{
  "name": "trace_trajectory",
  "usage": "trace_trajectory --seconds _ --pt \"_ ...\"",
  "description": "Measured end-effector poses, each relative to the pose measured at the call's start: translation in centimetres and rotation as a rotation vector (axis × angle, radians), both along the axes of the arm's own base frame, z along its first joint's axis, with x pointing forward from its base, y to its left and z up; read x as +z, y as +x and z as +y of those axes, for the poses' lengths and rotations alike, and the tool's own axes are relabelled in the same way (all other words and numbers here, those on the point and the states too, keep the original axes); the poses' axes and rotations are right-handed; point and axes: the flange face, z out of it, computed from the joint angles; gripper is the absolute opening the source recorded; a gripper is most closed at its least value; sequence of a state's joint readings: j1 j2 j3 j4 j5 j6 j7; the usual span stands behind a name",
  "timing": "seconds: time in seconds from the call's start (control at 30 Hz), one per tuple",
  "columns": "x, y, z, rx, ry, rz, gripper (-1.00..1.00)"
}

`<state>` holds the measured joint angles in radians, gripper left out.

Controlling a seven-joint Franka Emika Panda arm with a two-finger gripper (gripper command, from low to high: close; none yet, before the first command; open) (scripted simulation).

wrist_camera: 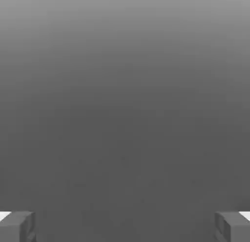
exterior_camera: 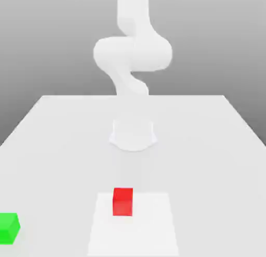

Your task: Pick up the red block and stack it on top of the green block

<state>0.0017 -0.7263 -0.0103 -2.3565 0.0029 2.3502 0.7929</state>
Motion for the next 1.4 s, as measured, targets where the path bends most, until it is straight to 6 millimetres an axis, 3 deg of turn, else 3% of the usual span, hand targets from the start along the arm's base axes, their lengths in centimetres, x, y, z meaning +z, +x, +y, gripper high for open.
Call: trace_trajectory --seconds 0.13,0.3,0.43,0.57,0.67,0.8,0.83,1.07,1.3,1.4 --pt "-9.9 4.1 -0.7 -0.002 0.007 0.152 0.00" --pt "-22.4 5.7 -1.3 -0.005 0.011 0.338 0.00" --pt "-32.5 4.4 -1.7 -0.009 0.010 0.495 0.00" --pt "-42.4 0.3 -2.0 -0.015 0.005 0.667 0.00" --pt "-46.5 -1.0 -2.1 -0.016 0.002 0.713 0.00" --pt "-50.3 -1.2 -2.1 -0.017 0.002 0.719 0.00" --pt "-51.2 -1.3 -2.1 -0.017 0.002 0.720 -1.00" --pt "-51.4 -1.4 -2.1 -0.017 0.002 0.720 -1.00" --pt "-45.8 -1.2 -2.2 -0.022 0.004 0.720 -1.00" --pt "-44.6 1.3 -3.8 -0.128 0.044 0.720 -1.00"
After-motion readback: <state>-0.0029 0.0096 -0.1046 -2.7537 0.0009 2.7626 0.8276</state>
